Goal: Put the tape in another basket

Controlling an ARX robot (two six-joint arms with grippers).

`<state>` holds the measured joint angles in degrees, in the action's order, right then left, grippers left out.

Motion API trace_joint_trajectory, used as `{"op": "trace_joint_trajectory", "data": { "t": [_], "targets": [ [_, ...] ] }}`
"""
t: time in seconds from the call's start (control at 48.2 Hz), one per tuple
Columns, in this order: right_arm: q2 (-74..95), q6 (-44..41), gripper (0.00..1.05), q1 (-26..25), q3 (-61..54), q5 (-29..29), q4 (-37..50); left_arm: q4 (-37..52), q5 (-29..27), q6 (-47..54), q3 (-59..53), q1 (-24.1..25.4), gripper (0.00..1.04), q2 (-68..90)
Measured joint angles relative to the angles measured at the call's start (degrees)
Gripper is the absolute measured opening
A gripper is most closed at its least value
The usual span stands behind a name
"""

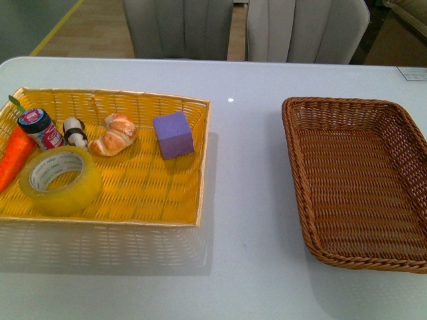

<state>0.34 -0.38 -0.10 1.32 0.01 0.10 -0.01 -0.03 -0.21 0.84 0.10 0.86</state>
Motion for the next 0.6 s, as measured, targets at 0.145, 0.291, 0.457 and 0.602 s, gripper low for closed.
{"op": "trace_joint_trajectory", "data": {
  "t": [0.145,0.291,0.457,0.602],
  "targets": [
    [0.0,0.0,0.96,0.0,0.0,0.0,0.0,0.0,0.0,0.0,0.0,0.0,0.96,0.0],
    [0.0,0.0,0.96,0.0,0.0,0.0,0.0,0.0,0.0,0.0,0.0,0.0,0.96,0.0],
    [0.0,0.0,0.96,0.0,0.0,0.0,0.0,0.0,0.0,0.0,0.0,0.0,0.96,0.0],
    [0.0,0.0,0.96,0.0,0.0,0.0,0.0,0.0,0.0,0.0,0.0,0.0,0.96,0.0]
  ]
}}
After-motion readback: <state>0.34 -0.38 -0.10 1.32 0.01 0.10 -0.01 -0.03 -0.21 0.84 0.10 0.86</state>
